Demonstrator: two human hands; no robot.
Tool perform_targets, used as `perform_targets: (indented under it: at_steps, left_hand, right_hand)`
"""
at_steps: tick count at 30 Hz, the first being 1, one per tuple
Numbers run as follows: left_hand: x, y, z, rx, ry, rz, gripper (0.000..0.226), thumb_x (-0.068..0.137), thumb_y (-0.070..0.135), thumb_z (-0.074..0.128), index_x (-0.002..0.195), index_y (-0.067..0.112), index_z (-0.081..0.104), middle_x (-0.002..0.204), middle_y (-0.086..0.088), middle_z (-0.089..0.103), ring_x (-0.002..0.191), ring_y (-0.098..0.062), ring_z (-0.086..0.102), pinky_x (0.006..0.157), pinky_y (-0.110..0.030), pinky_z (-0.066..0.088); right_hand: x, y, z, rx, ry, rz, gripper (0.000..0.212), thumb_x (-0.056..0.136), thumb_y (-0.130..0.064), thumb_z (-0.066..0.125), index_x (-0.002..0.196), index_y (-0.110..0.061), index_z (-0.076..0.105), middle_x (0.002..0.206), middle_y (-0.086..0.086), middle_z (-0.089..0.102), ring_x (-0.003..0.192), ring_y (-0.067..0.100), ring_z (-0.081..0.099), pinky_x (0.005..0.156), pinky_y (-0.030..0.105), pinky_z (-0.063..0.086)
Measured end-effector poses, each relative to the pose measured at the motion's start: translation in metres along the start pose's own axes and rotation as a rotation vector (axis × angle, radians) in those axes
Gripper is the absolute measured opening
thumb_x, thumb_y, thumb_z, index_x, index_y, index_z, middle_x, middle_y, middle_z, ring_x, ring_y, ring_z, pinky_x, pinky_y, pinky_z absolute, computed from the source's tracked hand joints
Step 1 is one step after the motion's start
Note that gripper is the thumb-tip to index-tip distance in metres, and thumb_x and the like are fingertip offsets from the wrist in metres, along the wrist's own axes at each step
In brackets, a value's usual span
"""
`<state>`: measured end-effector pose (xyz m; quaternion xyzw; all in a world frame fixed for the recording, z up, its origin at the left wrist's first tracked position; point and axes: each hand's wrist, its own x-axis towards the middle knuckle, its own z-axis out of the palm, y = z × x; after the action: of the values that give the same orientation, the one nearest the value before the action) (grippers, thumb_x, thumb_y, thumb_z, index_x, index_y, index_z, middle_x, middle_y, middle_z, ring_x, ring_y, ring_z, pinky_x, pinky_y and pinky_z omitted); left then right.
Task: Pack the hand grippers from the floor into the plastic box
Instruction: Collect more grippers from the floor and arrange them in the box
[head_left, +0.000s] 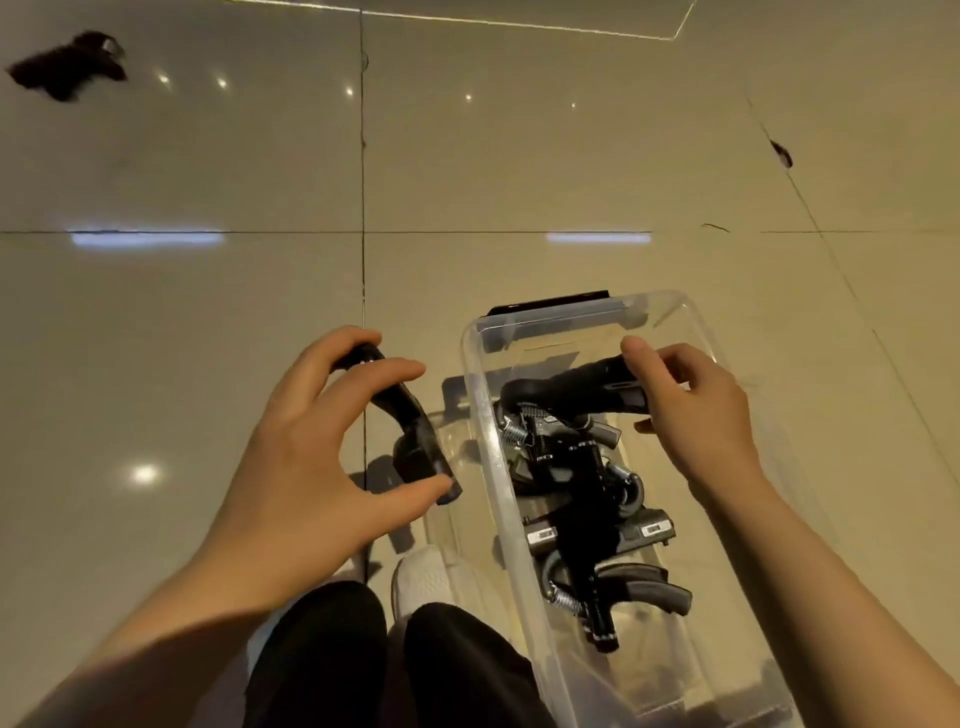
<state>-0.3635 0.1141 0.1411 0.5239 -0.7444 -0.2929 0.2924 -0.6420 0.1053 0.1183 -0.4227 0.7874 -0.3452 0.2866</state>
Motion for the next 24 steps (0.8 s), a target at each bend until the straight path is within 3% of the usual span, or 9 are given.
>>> perform_targets:
  at_steps: [3,6,11,14,17,21,24]
  left_hand:
    - [0.004,-0.01,0.006,-0.005,-0.009,-0.007,0.066,0.058,0.054,0.07,0.12,0.038,0.053,0.137,0.011,0.037,0.126,-0.012,0.04,0.099,-0.033,0.041]
    - [0.003,-0.011,0.012,-0.008,-0.017,-0.009,0.064,0.06,0.051,0.069,0.12,0.035,0.055,0.137,0.011,0.037,0.126,-0.013,0.04,0.099,-0.042,0.043]
    - [-0.004,-0.014,0.015,-0.016,-0.035,-0.031,0.067,0.06,0.054,0.068,0.123,0.034,0.054,0.138,0.011,0.037,0.127,-0.013,0.04,0.099,-0.046,0.044]
    - [-0.007,-0.017,0.017,-0.01,-0.034,-0.04,0.067,0.06,0.054,0.069,0.122,0.033,0.055,0.138,0.01,0.037,0.127,-0.014,0.041,0.097,-0.047,0.045]
    - [-0.009,-0.019,0.019,-0.007,-0.034,-0.059,0.066,0.061,0.056,0.067,0.122,0.035,0.054,0.138,0.01,0.037,0.126,-0.015,0.041,0.097,-0.049,0.045]
    - [-0.006,-0.019,0.021,-0.01,-0.035,-0.06,0.066,0.06,0.056,0.067,0.121,0.033,0.054,0.138,0.01,0.037,0.126,-0.015,0.041,0.097,-0.048,0.045]
    - [-0.005,-0.019,0.021,-0.011,-0.03,-0.057,0.065,0.061,0.055,0.067,0.12,0.032,0.055,0.138,0.007,0.038,0.126,-0.015,0.041,0.098,-0.048,0.044]
  right_hand:
    - [0.009,0.007,0.013,0.057,-0.044,0.096,0.04,0.083,-0.059,0.053,0.082,-0.021,0.064,0.082,-0.002,0.065,0.081,0.02,0.065,0.064,0.039,0.057]
    - [0.012,0.012,0.021,0.074,-0.078,0.172,0.042,0.083,-0.059,0.054,0.086,-0.018,0.063,0.085,0.002,0.064,0.08,0.02,0.065,0.058,0.033,0.055]
    - [0.015,0.02,0.032,-0.117,-0.131,0.188,0.054,0.089,-0.061,0.04,0.09,-0.011,0.058,0.08,0.004,0.059,0.068,0.022,0.064,0.043,0.025,0.05]
    - [0.025,0.03,0.035,-0.319,-0.073,0.067,0.052,0.093,-0.06,0.032,0.095,-0.014,0.056,0.085,0.004,0.061,0.074,0.026,0.064,0.058,0.03,0.044]
    - [0.031,0.038,0.029,-0.57,0.026,-0.142,0.041,0.097,-0.044,0.04,0.112,-0.008,0.053,0.108,0.012,0.057,0.085,0.028,0.057,0.066,0.031,0.035]
    - [0.026,0.042,0.03,-0.991,-0.237,-0.394,0.042,0.091,-0.035,0.055,0.124,-0.01,0.046,0.122,0.013,0.046,0.097,0.032,0.052,0.063,0.032,0.038]
    - [0.029,0.046,0.032,-1.074,-0.385,-0.469,0.06,0.085,-0.03,0.064,0.137,-0.018,0.036,0.138,0.015,0.033,0.112,0.033,0.045,0.074,0.035,0.044]
